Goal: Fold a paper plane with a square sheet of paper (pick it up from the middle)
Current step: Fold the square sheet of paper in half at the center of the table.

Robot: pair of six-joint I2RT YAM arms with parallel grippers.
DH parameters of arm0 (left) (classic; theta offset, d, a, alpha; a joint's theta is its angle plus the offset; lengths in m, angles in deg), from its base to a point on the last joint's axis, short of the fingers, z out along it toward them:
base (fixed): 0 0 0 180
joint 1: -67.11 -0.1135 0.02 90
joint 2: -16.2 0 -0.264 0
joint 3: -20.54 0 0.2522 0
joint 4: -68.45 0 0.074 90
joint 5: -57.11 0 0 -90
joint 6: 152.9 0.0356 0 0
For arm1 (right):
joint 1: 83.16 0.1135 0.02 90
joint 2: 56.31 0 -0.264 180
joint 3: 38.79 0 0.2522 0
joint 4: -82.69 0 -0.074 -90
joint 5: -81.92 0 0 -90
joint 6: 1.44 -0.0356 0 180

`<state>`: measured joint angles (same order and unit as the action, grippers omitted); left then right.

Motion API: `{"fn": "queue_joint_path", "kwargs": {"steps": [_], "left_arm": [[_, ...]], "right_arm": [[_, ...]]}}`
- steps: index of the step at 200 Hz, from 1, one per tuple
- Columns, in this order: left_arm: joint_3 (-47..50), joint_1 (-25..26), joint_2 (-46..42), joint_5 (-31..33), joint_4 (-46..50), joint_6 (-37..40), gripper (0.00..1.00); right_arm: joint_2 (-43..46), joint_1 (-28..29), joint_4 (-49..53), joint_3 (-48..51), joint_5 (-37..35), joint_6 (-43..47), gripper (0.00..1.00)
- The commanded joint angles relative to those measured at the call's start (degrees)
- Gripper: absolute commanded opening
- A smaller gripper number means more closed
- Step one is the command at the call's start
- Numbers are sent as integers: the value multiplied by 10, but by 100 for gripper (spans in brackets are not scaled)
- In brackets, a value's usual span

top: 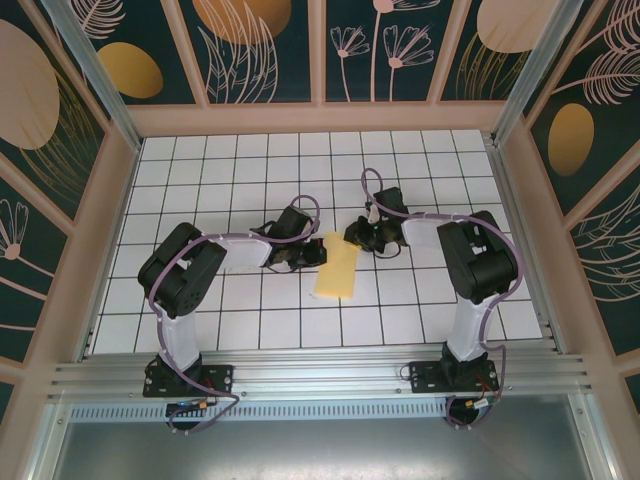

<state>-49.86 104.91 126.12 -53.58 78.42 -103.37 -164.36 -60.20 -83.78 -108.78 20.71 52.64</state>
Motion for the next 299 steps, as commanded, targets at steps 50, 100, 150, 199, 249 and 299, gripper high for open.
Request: {"fn": "queue_joint_path", "kwargs": {"steps": [50, 100, 150, 199, 249, 299], "left_arm": [[28, 5, 52, 61, 105, 18, 0], [27, 5, 52, 60, 106, 19, 0], [28, 5, 51, 62, 107, 19, 0], [28, 5, 49, 63, 108, 19, 0], [26, 5, 50, 63, 109, 19, 0], [26, 5, 50, 63, 110, 18, 0]], "right_arm": [[-3, -20, 32, -45, 4, 20, 25], [-35, -22, 24, -26, -3, 18, 25], [-17, -27, 27, -40, 7, 16, 25], [-11, -42, 21, -56, 33, 15, 25], [-41, -43, 0, -32, 36, 2, 25], [-62, -45, 38, -42, -9, -4, 25]]}}
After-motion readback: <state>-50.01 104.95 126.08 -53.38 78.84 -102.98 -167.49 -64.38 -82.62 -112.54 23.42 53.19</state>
